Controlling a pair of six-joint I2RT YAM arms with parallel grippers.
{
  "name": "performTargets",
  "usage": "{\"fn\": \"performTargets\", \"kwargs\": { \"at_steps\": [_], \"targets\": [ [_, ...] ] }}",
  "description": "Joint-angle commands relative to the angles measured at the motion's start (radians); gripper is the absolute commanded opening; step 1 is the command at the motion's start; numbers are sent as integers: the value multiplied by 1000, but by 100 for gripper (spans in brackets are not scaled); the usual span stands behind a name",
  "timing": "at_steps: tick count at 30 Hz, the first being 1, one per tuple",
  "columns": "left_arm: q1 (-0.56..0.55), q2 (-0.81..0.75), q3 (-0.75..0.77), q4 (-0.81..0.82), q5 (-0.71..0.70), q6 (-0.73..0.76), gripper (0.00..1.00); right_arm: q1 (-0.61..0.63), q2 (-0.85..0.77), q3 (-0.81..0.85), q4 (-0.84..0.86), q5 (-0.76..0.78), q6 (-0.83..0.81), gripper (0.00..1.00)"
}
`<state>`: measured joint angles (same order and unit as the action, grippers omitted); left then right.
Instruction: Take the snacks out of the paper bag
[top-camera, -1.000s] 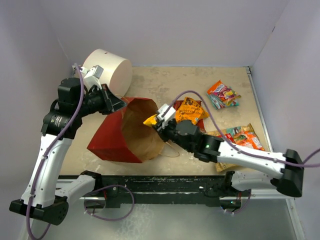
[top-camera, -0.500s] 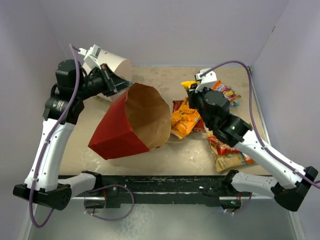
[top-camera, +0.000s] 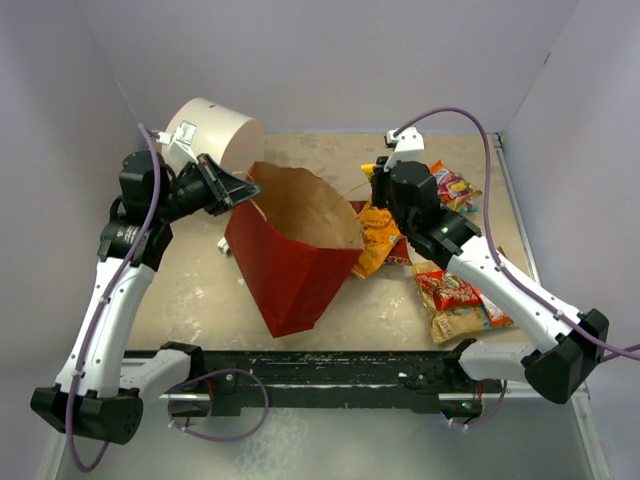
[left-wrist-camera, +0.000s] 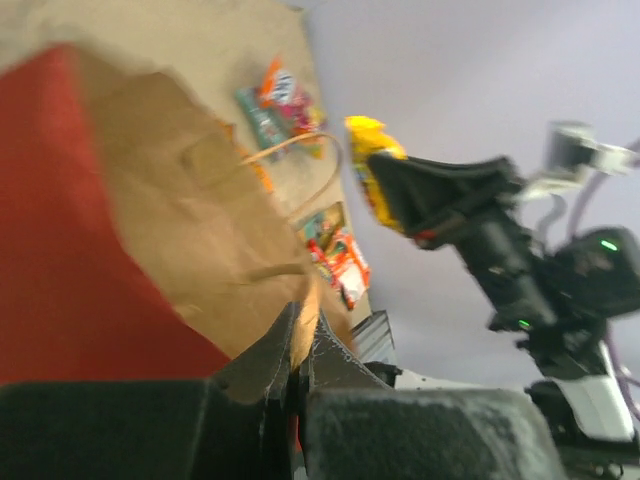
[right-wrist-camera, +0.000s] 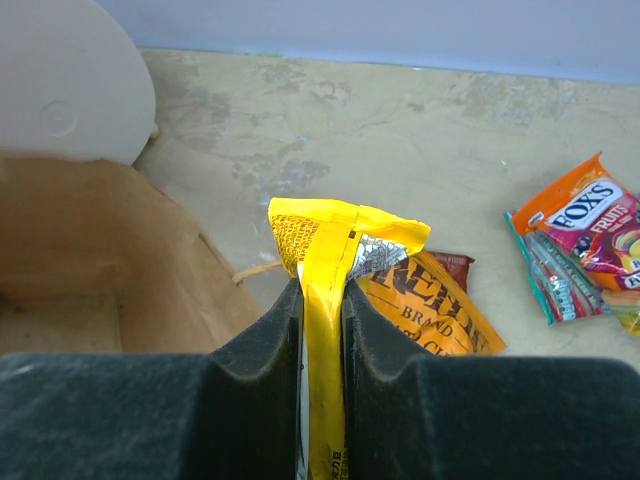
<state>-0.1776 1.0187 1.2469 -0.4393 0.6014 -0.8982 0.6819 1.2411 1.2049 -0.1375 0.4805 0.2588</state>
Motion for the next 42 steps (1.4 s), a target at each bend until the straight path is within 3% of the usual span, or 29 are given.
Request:
{"fn": "performTargets", "kwargs": {
  "at_steps": [1, 8, 16, 22, 26, 34, 40, 42],
  "targets": [
    [71, -34, -23, -81, -4, 88, 0, -16, 0, 47, 35, -31, 66, 13],
    [75, -112, -8, -432, -141, 278, 0, -20, 23, 30, 41, -74, 101, 13],
    [75, -151, -29, -641, -367, 367, 0, -20, 57, 24, 56, -109, 113, 13],
    [75, -100, -95, -495, -230, 454, 0, -21, 55, 7, 72, -118, 120, 13],
    [44, -16, -51, -362, -138, 520, 0, -25, 56, -1, 72, -123, 114, 14],
    [-110, 162, 106, -271, -58, 617, 0, -37, 56, -29, 80, -124, 137, 14],
    [-124, 92, 50, -276, 22, 666, 0, -40, 64, -42, 84, -140, 158, 13],
    [-124, 50, 18, -322, -13, 674, 0, -39, 64, -50, 90, -146, 165, 13]
  ]
}}
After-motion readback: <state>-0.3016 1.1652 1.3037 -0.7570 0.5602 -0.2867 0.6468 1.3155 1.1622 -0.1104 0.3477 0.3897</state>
